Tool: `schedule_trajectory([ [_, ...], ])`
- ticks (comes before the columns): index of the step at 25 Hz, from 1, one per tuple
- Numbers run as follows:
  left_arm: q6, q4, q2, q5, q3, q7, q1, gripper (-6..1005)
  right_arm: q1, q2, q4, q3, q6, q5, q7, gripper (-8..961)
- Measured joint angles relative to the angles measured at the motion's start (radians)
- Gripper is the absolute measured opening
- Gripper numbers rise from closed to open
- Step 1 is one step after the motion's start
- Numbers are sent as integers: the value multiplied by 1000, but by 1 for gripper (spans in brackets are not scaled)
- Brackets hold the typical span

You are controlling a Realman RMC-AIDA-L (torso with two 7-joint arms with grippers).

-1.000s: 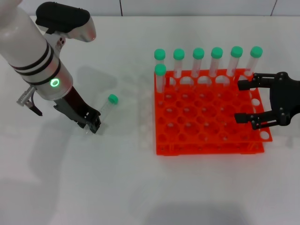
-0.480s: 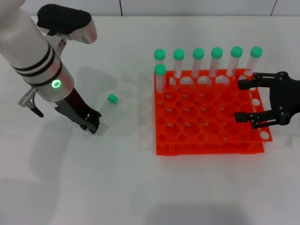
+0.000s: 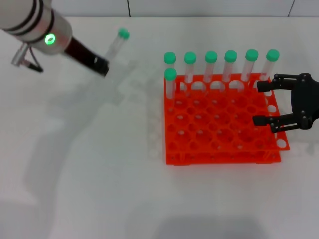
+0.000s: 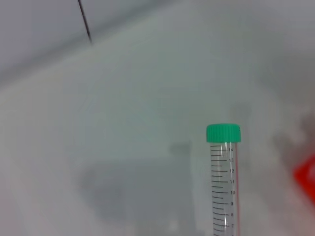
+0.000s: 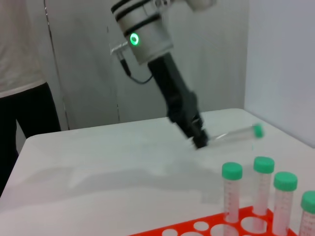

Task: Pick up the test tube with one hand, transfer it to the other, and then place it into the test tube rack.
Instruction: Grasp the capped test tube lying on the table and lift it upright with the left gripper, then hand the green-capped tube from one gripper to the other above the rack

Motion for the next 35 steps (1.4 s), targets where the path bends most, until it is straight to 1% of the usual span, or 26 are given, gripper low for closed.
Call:
schedule_trajectory([
  [3,-59,41,-1,-55,1,68,19,188,-3,0,-7,4,-2,0,0,868],
  [6,-146,51,0,-177,-3,186,37,190,-12,4,-21,4,-6,2,0,868],
  [9,-202,59,0,-262,-4,275,56,191,-21,4,-25,6,-9,20,1,869],
  [13,-272,64,0,-487,-8,504,108,193,-23,5,-33,7,-17,26,3,869],
  [15,-282,41,2,-610,-17,631,129,194,-25,8,-36,7,-24,35,4,869],
  [18,-263,-47,4,-776,-43,813,139,196,-30,11,-42,7,-31,52,4,869],
  [20,-242,-105,6,-822,-66,884,132,197,-36,12,-49,9,-39,62,5,868],
  [23,-182,-276,15,-893,-124,1037,86,198,-39,15,-55,15,-49,70,5,868],
  [24,-171,-305,17,-900,-133,1063,76,199,-41,15,-57,16,-51,73,5,868],
  [25,-143,-381,23,-911,-159,1121,50,199,-43,15,-62,20,-54,77,5,868],
  [26,-119,-431,29,-918,-184,1165,30,200,-46,15,-66,25,-60,78,6,868],
  [28,-72,-499,37,-923,-222,1231,3,201,-49,15,-71,36,-72,79,7,868],
  [31,-24,-563,52,-924,-251,1281,-31,202,-51,15,-71,56,-93,80,13,868],
  [33,-16,-594,61,-915,-249,1284,-51,203,-52,13,-69,78,-109,80,25,868],
  [35,-10,-611,64,-906,-247,1284,-62,204,-53,11,-65,114,-127,80,62,868],
])
